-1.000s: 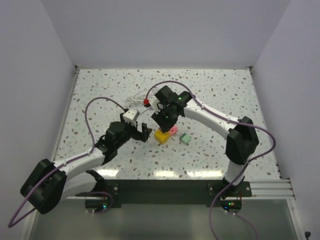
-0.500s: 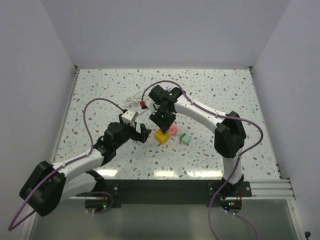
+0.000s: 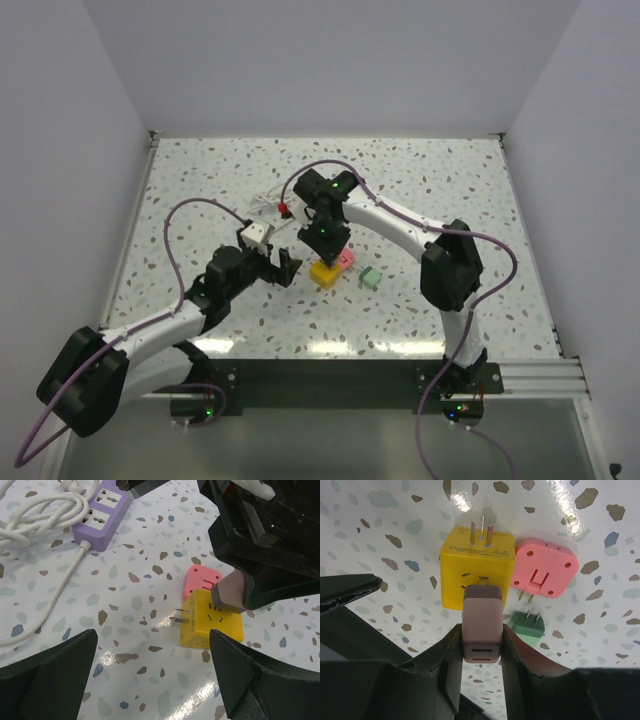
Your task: Insert the plug
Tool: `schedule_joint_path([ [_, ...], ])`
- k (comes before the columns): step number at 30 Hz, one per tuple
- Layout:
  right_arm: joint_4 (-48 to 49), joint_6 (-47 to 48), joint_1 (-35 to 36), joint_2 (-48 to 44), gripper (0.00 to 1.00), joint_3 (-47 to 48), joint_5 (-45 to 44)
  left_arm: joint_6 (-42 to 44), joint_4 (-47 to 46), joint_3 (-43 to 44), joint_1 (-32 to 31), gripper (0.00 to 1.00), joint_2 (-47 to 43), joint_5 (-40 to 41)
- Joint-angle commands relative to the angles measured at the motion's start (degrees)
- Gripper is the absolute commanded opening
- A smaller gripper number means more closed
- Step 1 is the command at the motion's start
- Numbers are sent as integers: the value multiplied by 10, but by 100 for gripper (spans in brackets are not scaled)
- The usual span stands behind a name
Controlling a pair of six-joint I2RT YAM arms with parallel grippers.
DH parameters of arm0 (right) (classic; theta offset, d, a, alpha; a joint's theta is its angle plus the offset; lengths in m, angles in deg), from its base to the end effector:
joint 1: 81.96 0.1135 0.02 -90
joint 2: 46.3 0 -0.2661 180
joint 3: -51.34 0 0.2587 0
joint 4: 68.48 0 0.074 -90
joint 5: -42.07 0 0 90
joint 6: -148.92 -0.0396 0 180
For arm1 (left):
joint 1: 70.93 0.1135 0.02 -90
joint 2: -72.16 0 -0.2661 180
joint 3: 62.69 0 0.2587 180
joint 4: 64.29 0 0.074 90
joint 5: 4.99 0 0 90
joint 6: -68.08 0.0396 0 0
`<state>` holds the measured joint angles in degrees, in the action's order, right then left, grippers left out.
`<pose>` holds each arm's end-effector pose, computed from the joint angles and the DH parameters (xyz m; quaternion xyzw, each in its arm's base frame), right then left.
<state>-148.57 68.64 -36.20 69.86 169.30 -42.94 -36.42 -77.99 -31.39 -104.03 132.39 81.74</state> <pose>0.2898 0.3025 0.2494 -0.4665 0.8776 0.0727 0.0835 0.1863 -0.1241 0.1895 0.1455 0.7810 -0.2657 0.5462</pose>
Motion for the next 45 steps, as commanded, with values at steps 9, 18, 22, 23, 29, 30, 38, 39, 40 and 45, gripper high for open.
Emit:
schedule_joint_path([
  [9,-31,14,1,30,0,25,-8,-11,-24,-6,3,100,-12,-15],
  [18,-48,16,10,68,0,65,-13,-11,-29,-11,4,100,-26,-32],
  [22,-59,16,15,93,0,91,-17,-11,-31,-14,4,100,-27,-35],
  [23,-58,16,17,100,0,96,-18,-11,-32,-15,4,100,-27,-36],
  [29,-53,13,22,101,0,101,-32,-11,-36,-14,4,100,-24,-42],
  [30,-53,14,24,102,0,103,-33,-11,-36,-14,4,100,-24,-44],
  [38,-25,29,33,107,0,99,-15,-11,-38,-13,3,100,-19,-50],
  [39,-23,33,34,108,0,98,-14,-11,-39,-12,4,100,-18,-50],
  [40,-21,35,34,110,0,97,-13,-10,-38,-12,4,100,-15,-51],
  [45,-13,52,37,110,0,80,1,-9,-38,-11,4,100,-13,-53],
])
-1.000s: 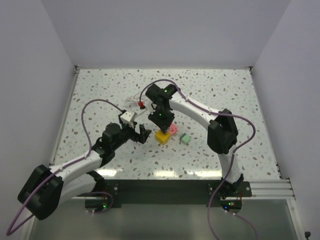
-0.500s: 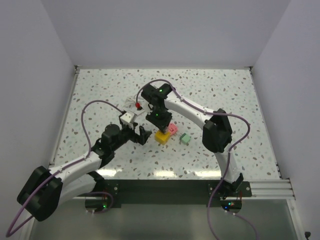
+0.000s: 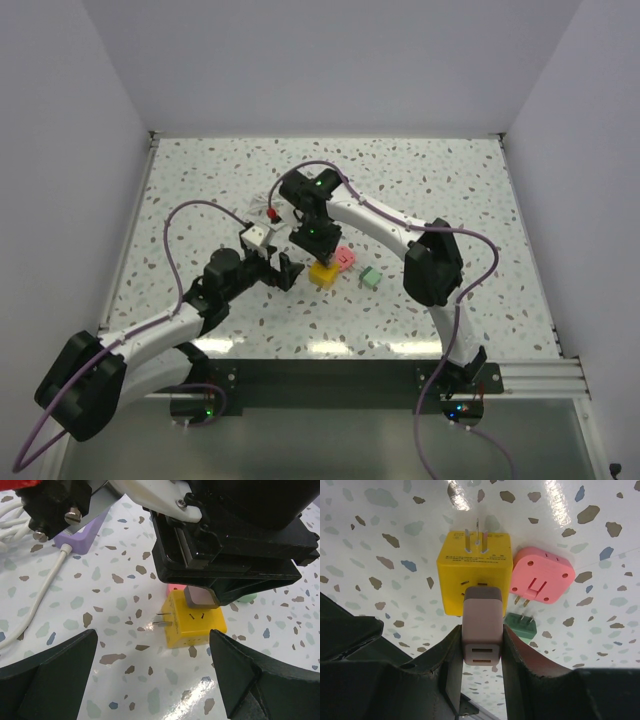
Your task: Insert the plug
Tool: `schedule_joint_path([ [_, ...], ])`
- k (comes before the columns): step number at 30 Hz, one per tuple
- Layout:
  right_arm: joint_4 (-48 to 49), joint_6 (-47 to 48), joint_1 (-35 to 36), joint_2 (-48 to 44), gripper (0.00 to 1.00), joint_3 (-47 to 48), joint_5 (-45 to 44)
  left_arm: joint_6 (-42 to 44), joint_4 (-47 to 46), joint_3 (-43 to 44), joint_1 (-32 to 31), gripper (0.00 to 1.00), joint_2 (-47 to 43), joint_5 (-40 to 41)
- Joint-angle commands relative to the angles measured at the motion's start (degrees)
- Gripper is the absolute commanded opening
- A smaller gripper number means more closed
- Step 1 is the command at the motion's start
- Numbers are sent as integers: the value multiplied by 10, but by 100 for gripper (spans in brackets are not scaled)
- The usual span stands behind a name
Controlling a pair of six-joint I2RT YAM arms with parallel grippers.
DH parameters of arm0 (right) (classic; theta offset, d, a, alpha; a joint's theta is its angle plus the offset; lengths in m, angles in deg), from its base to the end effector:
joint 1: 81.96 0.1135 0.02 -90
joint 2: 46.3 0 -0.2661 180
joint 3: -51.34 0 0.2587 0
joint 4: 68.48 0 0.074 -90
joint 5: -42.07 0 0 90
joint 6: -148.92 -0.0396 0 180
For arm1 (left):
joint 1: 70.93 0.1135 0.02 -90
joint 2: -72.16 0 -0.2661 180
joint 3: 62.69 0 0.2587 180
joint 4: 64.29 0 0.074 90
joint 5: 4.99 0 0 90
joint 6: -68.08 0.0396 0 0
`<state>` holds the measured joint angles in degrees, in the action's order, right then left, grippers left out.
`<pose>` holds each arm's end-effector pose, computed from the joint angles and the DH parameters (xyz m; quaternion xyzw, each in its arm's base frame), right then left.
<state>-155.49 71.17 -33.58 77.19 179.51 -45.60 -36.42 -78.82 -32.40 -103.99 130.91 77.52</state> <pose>0.2909 0.3299 0.2440 -0.5047 0.8605 0.0400 0.0573 0.1810 -0.1240 0.1904 0.1665 0.7692 -0.2950 0.5419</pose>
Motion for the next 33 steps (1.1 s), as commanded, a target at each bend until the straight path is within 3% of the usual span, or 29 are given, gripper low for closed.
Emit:
schedule_joint_path([
  [1,60,30,11,37,0,-28,29,-9,-31,-1,4,100,1,-12],
  [21,61,57,27,93,0,-31,31,-7,-32,0,3,100,6,-26],
  [33,101,48,35,78,0,-120,25,-7,-32,0,3,99,5,-31],
])
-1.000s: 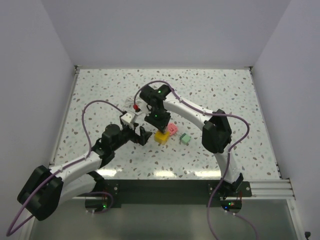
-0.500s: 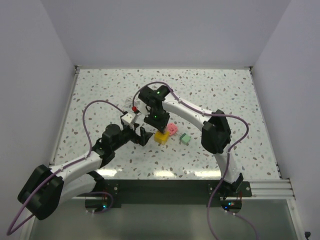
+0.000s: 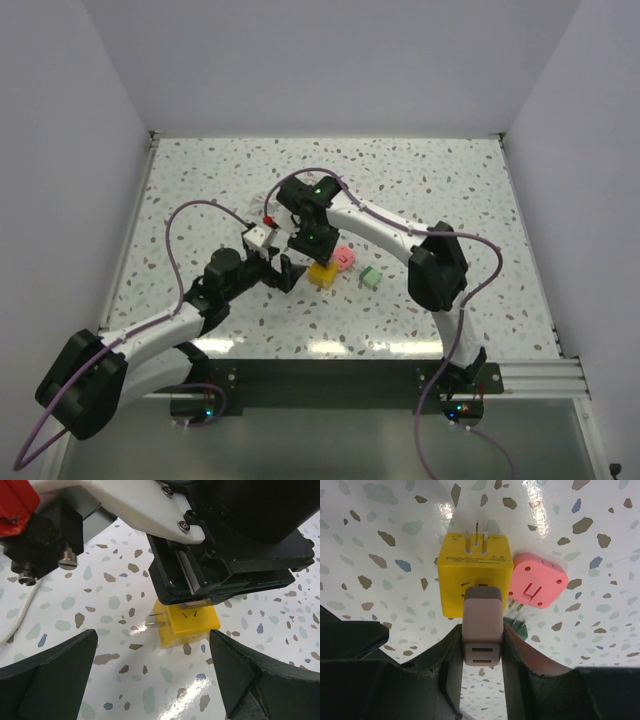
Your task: Insert the plug
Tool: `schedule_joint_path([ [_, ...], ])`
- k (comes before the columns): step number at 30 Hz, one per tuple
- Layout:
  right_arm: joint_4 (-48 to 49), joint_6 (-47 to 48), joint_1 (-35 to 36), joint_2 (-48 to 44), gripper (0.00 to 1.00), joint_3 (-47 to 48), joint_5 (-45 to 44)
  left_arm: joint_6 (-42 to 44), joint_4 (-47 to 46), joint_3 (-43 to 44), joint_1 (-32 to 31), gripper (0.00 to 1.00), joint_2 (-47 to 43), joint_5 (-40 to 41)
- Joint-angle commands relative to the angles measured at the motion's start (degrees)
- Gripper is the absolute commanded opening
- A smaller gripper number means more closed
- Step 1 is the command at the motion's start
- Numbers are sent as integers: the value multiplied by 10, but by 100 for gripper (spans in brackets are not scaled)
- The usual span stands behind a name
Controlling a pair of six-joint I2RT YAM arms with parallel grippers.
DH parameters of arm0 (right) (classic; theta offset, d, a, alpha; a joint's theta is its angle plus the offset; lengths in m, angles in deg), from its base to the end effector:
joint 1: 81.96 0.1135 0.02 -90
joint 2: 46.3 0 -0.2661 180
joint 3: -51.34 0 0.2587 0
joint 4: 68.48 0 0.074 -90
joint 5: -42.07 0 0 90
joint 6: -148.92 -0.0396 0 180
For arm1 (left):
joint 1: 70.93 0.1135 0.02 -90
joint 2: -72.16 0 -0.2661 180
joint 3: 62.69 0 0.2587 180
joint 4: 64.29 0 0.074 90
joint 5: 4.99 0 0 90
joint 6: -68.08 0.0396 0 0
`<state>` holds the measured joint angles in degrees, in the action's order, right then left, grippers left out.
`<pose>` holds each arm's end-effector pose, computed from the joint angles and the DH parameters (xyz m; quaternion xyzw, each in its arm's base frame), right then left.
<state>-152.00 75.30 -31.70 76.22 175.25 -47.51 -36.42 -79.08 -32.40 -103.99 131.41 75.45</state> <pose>0.2793 0.3364 0.2316 -0.5482 0.8335 0.0235 0.0646 0.1807 -0.1255 0.1893 0.1773 0.7676 -0.3071 0.5339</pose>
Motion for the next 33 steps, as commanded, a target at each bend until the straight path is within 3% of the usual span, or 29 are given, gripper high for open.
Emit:
schedule_joint_path([
  [1,71,7,16,86,0,-83,50,-7,-27,0,4,99,-2,-10],
  [21,65,37,16,129,0,-65,84,-7,-23,-2,4,99,-14,-20],
  [33,136,1,15,72,0,-175,81,-7,-26,-3,4,99,-11,-21],
])
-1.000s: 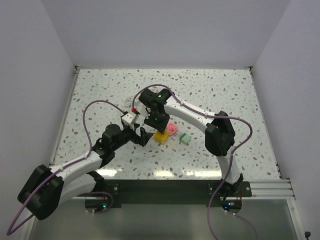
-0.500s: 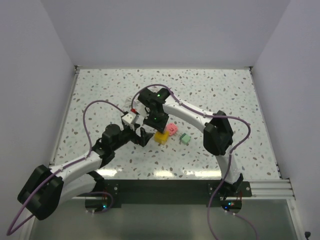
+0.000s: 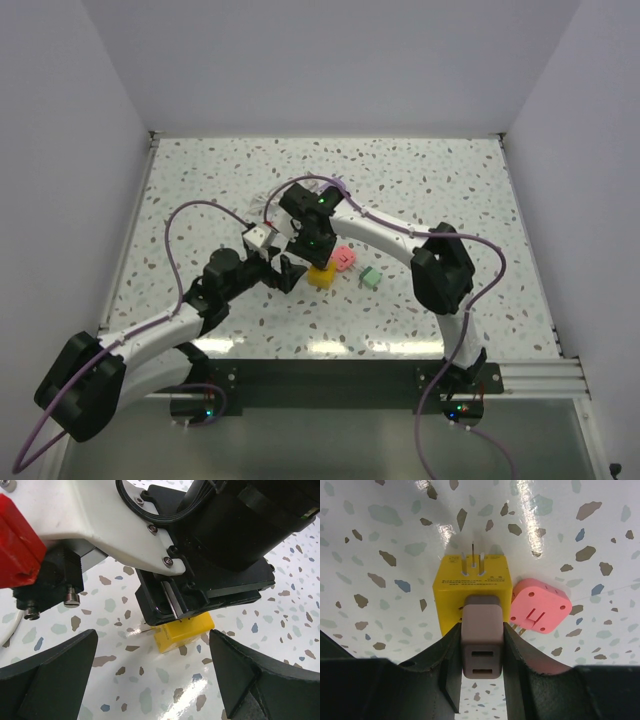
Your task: Insert the plug
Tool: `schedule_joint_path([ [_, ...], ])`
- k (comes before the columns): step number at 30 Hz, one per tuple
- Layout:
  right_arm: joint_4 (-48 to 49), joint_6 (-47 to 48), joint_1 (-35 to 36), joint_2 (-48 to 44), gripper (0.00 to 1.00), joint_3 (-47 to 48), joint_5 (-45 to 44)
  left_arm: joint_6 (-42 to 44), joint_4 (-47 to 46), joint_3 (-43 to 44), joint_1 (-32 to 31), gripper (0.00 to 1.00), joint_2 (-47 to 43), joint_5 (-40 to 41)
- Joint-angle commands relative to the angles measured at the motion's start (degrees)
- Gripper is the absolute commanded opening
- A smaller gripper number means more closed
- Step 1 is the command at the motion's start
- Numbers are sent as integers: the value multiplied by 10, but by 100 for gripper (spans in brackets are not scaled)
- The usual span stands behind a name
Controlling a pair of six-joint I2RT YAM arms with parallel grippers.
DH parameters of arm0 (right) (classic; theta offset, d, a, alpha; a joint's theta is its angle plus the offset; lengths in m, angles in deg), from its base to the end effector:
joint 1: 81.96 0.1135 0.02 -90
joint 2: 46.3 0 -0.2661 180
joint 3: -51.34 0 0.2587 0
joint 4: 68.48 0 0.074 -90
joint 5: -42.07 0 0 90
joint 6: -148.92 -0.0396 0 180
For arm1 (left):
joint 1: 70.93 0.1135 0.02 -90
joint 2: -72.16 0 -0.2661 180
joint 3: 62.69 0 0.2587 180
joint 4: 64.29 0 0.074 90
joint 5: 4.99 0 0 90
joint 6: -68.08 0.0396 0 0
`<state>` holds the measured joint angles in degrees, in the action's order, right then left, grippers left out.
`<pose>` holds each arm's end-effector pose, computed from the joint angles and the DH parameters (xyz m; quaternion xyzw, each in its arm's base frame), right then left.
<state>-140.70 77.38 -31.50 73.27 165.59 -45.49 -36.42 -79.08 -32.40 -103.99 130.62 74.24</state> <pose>0.2746 0.3353 0.2101 -0.5643 0.8182 0.0503 0.0985 0.1793 -0.1255 0.1920 0.1834 0.7616 -0.3163 0.5351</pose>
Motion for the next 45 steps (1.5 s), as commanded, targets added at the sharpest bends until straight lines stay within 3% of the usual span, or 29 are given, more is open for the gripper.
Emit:
schedule_joint_path([
  [1,22,-22,14,104,0,-76,60,-7,-26,-3,4,99,-4,-10],
  [11,21,-40,9,124,0,-21,30,-4,-26,-7,4,99,-17,2],
  [27,35,-111,-79,143,0,66,-23,1,-29,-6,4,99,-5,5],
  [45,144,-132,-194,145,0,4,163,4,-34,-7,4,99,-7,-5],
])
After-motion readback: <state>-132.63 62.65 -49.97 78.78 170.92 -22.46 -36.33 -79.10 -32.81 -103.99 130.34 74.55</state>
